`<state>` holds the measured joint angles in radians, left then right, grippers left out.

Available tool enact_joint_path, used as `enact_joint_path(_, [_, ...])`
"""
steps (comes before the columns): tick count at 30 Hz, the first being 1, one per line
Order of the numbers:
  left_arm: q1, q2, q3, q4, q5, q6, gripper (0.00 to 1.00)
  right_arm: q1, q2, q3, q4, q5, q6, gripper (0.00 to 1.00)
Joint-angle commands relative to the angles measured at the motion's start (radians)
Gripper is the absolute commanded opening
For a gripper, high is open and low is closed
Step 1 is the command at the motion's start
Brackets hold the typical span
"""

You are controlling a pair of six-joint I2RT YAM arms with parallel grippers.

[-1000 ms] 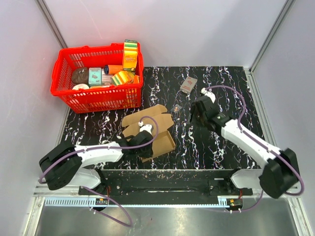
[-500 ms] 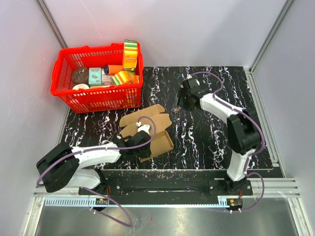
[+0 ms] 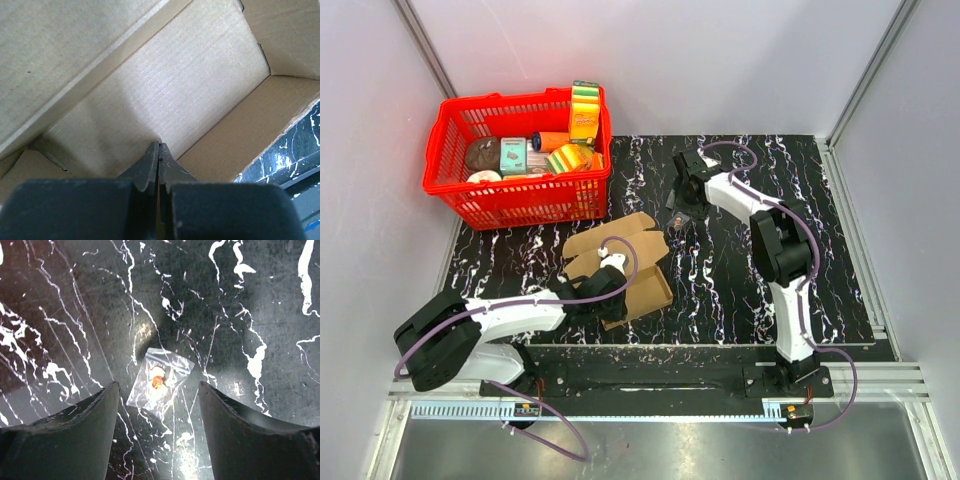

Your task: Fold the paper box

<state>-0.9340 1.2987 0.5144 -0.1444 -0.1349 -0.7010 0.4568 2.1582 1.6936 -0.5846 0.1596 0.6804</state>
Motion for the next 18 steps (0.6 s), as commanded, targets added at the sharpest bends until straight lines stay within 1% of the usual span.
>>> enact_joint_path(1, [0.006, -0.019, -0.001, 0.016, 0.009, 0.018, 0.00, -0.004, 0.069, 0.115, -0.098, 0.055, 0.048, 0.70])
enact_joint_path(7, [0.006, -0.045, -0.010, 0.012, 0.006, 0.018, 0.00, -0.004, 0.107, 0.138, -0.113, 0.061, 0.041, 0.70])
enact_joint_path(15, [0.006, -0.053, -0.019, 0.022, 0.006, 0.018, 0.00, -0.004, 0.115, 0.132, -0.130, 0.063, -0.007, 0.57])
enact_joint_path(18, [0.006, -0.052, -0.019, 0.025, 0.008, 0.018, 0.00, -0.004, 0.127, 0.146, -0.144, 0.063, -0.025, 0.55])
